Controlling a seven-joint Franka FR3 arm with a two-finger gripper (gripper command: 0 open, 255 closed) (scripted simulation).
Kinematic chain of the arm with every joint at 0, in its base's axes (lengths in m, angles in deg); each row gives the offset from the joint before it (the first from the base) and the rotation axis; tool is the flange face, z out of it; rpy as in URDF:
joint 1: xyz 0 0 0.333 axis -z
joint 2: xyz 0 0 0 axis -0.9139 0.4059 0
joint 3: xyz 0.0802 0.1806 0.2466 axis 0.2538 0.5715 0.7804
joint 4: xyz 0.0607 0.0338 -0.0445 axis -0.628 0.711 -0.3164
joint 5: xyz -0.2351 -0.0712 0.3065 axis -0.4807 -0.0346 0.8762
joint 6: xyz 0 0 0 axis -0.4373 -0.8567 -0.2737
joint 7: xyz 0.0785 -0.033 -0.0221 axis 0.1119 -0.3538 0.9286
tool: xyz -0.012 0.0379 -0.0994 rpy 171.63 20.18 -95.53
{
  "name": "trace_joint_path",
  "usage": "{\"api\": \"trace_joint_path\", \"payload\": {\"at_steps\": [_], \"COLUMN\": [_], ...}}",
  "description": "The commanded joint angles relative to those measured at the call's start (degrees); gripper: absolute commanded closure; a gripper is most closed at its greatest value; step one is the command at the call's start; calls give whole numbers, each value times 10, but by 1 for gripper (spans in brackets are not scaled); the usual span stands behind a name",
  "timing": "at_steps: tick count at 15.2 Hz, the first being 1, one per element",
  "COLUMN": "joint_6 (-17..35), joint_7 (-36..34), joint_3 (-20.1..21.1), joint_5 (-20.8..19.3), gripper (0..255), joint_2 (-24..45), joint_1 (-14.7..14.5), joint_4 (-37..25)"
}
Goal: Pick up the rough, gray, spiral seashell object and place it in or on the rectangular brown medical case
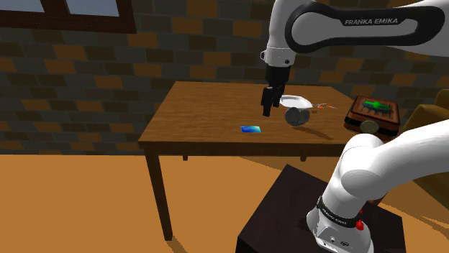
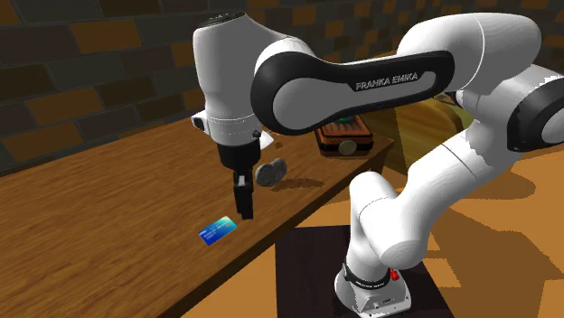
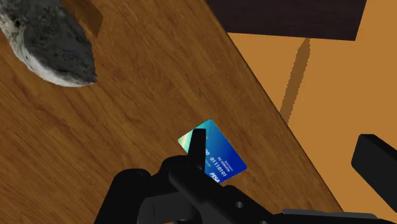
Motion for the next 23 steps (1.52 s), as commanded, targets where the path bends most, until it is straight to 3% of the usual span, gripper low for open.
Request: {"api": "trace_joint_path", "payload": {"at_steps": [1, 9, 17, 23], "joint_6": [0, 25, 83, 129], "joint_7": [0, 173, 347, 344], "joint_3": [0, -91, -204, -225], "joint_5": [0, -119, -247, -266], "gripper": [0, 0, 0, 0], "joint_2": [0, -88, -115, -109], "joint_1": [0, 20, 45, 51], "joint_4": [0, 83, 111, 151]}}
